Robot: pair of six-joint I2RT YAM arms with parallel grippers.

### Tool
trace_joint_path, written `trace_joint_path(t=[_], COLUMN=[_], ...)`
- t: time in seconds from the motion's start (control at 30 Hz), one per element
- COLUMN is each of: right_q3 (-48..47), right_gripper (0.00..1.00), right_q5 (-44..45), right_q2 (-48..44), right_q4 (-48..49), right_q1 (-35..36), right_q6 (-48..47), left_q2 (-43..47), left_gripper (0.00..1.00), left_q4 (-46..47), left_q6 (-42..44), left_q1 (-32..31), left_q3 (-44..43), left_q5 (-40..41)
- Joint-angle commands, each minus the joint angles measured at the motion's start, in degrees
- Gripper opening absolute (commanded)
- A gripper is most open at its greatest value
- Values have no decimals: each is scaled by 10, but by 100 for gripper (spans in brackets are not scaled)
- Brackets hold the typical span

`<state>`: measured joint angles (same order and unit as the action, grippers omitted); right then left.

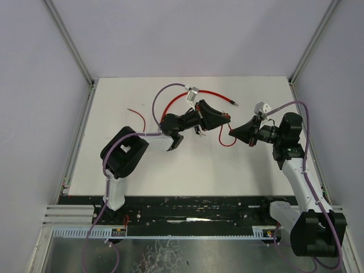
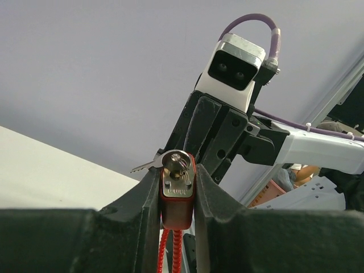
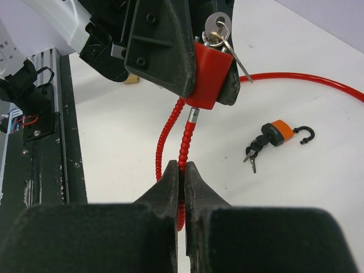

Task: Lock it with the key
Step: Lock the lock.

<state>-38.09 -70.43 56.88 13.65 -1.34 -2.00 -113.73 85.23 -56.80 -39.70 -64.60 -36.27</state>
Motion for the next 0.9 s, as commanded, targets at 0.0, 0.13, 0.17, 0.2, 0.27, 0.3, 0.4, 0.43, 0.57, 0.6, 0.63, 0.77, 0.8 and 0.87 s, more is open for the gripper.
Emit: trace_joint_path(t=[0.0,0.13,0.17,0.2,0.27,0.3,0.4,0.43,0.57,0.6,0.63,0.77,0.8,0.87], right_q3=[8,35,42,47,53,49,42,44,46,49,55,63,66,70], right_gripper=[0,0,0,0,0,0,0,0,0,0,0,0,0,0], right_q5=[9,12,16,26,54,64,51,46,30,29,28,20,19,16], right_q2=[0,13,16,17,16,13,6,2,-8,-8,-6,-10,-9,-8], right_q4=[37,137,166,188,225,229,276,302,352,366,395,426,429,443], right_q1=[26,54,57,59,58,54,25,11,-31,-31,-31,-24,-14,0], right_q6=[-11,59,83,102,144,157,236,266,327,340,361,363,358,351], left_q2=[-7,2,5,6,1,-4,-11,-12,3,6,6,1,-5,-19], left_gripper=[0,0,0,0,0,0,0,0,0,0,0,0,0,0], left_q4=[60,53,47,41,30,20,-12,-25,-100,-132,-150,-168,-163,-154], left_q6=[5,35,46,55,74,83,118,130,194,209,224,232,222,199], left_q1=[-6,-13,-16,-19,-24,-27,-30,-30,-32,-33,-35,-37,-39,-44], left_q3=[-7,11,16,19,15,10,-4,-9,-24,-30,-36,-46,-54,-67], left_q5=[7,36,45,51,48,43,16,1,-35,-44,-49,-65,-72,-82])
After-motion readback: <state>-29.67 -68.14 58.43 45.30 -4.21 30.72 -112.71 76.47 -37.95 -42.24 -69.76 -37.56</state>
